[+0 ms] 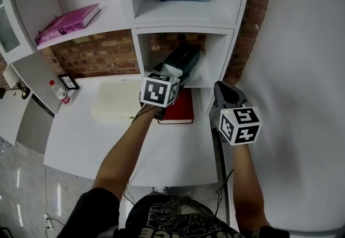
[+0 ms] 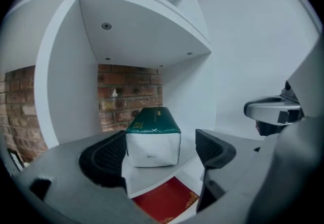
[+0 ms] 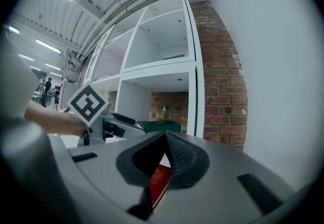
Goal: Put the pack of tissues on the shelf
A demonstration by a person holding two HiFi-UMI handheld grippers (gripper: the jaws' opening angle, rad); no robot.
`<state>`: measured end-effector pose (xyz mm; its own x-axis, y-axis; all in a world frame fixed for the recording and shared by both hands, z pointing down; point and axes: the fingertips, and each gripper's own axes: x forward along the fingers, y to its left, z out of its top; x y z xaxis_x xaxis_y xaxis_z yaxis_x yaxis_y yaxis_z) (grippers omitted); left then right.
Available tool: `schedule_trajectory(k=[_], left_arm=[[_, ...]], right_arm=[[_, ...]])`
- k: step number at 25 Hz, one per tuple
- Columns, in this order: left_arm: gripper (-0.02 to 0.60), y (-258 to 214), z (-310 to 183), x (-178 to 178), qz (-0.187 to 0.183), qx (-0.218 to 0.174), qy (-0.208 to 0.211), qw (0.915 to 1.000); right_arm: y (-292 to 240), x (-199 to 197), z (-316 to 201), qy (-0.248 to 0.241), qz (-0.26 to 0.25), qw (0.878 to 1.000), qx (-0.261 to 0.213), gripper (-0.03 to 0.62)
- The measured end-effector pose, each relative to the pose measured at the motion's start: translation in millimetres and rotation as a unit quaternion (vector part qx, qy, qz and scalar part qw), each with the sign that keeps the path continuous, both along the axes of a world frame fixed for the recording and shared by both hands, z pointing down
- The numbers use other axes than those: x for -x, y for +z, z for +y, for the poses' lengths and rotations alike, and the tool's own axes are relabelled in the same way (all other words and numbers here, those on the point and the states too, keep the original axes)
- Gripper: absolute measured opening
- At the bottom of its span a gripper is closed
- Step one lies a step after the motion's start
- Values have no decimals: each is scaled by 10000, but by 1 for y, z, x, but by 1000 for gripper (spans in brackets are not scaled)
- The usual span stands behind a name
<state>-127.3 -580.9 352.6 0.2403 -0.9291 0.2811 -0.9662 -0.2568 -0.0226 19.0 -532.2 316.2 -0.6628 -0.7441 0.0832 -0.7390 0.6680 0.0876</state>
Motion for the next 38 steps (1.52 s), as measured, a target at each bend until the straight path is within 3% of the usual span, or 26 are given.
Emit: schedule_trajectory(k=[12, 20, 26, 38], left_arm=[[269, -32, 64, 36, 185, -693, -529, 9960], [144, -30, 100, 58, 79, -829, -680, 9942], [15, -34, 114, 77, 133, -890, -755, 9931], [2, -35, 117, 80, 57, -888, -726, 9934]], right_arm=[[-10, 10, 2, -219, -84, 9997, -34, 3], [-15, 18, 10, -280, -106, 9995, -100, 3], [-13, 25, 17, -307, -128, 9994, -42, 3], [-16, 32, 17, -292, -147, 9994, -74, 3]])
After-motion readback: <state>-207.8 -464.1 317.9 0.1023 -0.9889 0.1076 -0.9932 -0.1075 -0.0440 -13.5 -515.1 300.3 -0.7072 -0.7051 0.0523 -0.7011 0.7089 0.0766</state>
